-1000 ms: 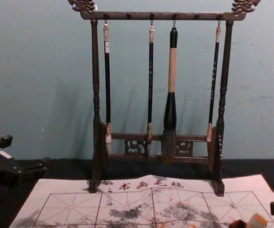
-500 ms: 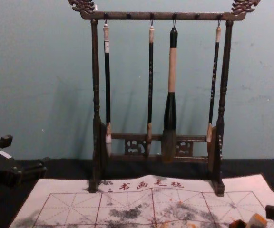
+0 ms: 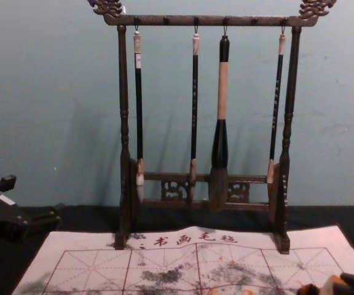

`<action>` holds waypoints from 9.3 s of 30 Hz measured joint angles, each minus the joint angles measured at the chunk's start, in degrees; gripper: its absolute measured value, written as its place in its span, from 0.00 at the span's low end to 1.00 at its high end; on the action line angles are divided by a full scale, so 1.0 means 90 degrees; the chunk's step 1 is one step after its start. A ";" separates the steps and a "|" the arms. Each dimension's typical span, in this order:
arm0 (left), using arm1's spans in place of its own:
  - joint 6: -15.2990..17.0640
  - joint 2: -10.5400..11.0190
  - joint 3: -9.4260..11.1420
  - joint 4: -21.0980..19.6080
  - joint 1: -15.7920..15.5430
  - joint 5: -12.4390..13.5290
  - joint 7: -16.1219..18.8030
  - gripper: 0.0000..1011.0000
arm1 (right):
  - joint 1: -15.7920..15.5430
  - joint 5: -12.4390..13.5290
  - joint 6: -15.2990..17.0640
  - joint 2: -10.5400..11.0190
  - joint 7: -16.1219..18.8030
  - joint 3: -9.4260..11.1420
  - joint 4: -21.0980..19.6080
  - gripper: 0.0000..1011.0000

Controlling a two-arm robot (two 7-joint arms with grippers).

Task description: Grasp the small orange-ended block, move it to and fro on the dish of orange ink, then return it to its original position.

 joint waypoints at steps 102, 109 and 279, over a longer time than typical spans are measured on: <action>0.0000 0.0000 0.0000 0.0000 0.0000 0.0000 0.0000 0.99 | 0.1567 -0.0063 0.0283 -0.0080 0.0905 -0.1128 0.0086 0.08; 0.0000 0.0000 0.0000 0.0000 0.0000 0.0000 0.0000 0.99 | 0.1842 -0.0294 0.0352 -0.0104 0.1043 -0.1460 0.0247 0.08; 0.0000 0.0000 0.0000 0.0000 0.0000 0.0000 0.0000 0.99 | 0.2648 -0.0922 0.0573 -0.0207 0.1464 -0.2458 0.0529 0.08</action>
